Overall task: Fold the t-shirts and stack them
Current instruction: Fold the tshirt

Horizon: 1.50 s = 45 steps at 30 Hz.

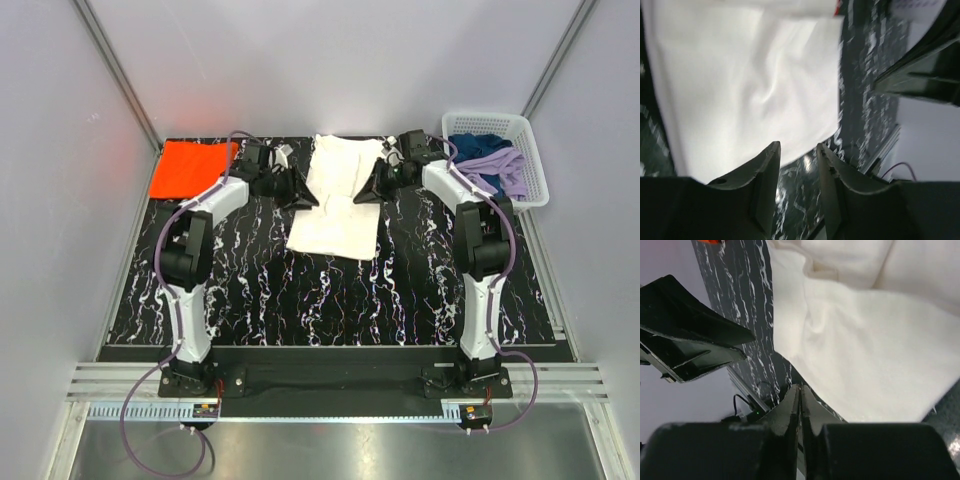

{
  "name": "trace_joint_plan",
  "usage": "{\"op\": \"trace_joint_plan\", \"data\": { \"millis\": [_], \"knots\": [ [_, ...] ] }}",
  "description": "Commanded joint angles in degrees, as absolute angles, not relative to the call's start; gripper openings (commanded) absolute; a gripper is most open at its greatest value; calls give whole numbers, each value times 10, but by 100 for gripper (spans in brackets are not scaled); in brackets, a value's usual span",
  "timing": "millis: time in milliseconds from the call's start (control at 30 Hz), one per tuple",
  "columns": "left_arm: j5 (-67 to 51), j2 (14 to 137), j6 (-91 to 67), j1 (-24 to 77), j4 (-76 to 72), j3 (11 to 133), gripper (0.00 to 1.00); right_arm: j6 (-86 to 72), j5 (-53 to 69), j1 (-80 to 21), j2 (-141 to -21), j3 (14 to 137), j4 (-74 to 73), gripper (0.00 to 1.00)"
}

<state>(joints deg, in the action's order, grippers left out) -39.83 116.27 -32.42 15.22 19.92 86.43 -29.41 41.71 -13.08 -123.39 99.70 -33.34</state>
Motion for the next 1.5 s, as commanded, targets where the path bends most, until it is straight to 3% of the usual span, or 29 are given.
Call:
{"op": "trace_joint_plan", "data": {
  "millis": [0, 233, 333, 467, 700, 800, 833, 933, 967, 1200, 1467],
  "knots": [
    [-459, 1234, -414, 144, 17, 889, 40, -364, 432, -125, -1287, 1027, -268, 11],
    [-445, 1392, -504, 121, -79, 975, 35, -403, 413, -87, -1369, 1023, -179, 12],
    [-430, 1417, -546, 85, -93, 951, 31, -384, 396, -59, -1385, 1009, -192, 12],
    [-429, 1401, -507, 69, -64, 942, 33, -337, 381, -35, -1387, 1015, -234, 13],
    [-454, 1307, -390, 73, 88, 942, 41, -301, 402, -34, -1333, 1056, -311, 27],
    [-419, 1223, -291, 74, 199, 929, 46, -265, 374, -34, -1271, 1039, -375, 44],
    [-397, 1203, -266, 73, 225, 921, 48, -258, 367, -33, -1238, 1010, -384, 52],
    [-347, 1113, -190, 72, 286, 852, 59, -251, 389, -37, -1192, 920, -383, 59],
    [-341, 1073, -190, 72, 268, 819, 62, -249, 404, -44, -1170, 898, -381, 66],
    [-370, 1050, -250, 79, 202, 663, 59, -318, 421, -85, -1074, 684, -247, 68],
    [-363, 1137, -261, 87, 209, 681, 58, -402, 394, -105, -1077, 577, -134, 65]
  ]
}}
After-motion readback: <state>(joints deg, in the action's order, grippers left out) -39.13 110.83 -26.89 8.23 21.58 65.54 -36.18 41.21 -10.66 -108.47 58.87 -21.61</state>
